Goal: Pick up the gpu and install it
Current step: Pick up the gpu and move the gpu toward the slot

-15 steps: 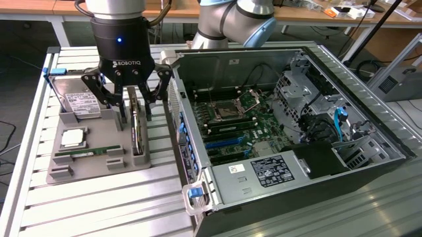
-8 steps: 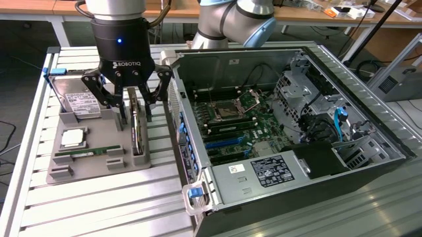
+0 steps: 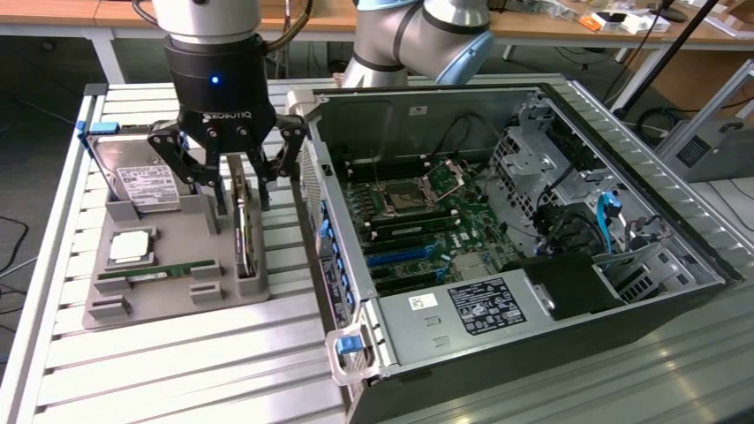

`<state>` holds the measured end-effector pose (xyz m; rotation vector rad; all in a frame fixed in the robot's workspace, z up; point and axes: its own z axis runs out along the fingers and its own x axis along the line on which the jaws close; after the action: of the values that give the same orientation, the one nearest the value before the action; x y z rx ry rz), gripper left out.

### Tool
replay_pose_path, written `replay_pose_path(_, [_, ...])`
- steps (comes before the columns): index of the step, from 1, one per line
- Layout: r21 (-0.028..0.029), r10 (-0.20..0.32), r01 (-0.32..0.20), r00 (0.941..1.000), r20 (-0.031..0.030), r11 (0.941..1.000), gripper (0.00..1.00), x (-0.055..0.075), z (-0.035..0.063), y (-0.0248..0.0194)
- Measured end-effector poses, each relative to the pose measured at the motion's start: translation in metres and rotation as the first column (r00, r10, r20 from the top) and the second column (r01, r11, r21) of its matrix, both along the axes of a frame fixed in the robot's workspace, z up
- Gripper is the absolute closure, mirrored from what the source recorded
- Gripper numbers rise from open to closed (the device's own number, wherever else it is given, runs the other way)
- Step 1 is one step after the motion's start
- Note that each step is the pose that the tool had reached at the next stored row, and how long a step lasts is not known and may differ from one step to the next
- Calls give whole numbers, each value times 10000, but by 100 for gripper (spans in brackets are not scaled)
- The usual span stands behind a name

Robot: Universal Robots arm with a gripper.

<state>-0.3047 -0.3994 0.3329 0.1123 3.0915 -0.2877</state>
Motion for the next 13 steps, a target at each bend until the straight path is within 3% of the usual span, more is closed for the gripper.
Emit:
replay_pose_path(2, [414, 0, 0, 10000, 0, 9991, 52, 0, 0, -1])
replay_pose_path(6, [1152, 1, -1, 10000, -1, 9933, 52, 0, 0, -2])
replay_pose_path(7, [1429, 1, -1, 10000, -1, 9897, 52, 0, 0, -2])
replay_pose_path(9, [1783, 1, -1, 10000, -1, 9840, 52, 0, 0, -3])
replay_pose_path(10, [1837, 1, -1, 10000, -2, 9830, 52, 0, 0, -3])
replay_pose_path(13, [1844, 1, -1, 10000, -1, 9829, 52, 0, -1, -3])
